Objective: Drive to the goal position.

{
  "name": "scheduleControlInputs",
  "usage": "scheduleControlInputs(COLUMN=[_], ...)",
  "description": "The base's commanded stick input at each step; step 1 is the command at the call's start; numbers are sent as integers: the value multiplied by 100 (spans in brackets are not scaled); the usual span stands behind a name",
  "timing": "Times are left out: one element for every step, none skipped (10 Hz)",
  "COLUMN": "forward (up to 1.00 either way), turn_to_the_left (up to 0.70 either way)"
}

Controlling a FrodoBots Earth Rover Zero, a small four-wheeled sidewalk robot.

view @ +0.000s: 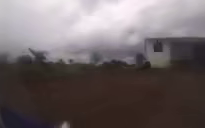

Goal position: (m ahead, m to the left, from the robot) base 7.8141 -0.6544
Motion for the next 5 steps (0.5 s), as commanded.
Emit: scheduleControlInputs(forward=[70, 70, 70, 70, 70], turn_to_the_left=[-3, -35, -35, -35, -35])
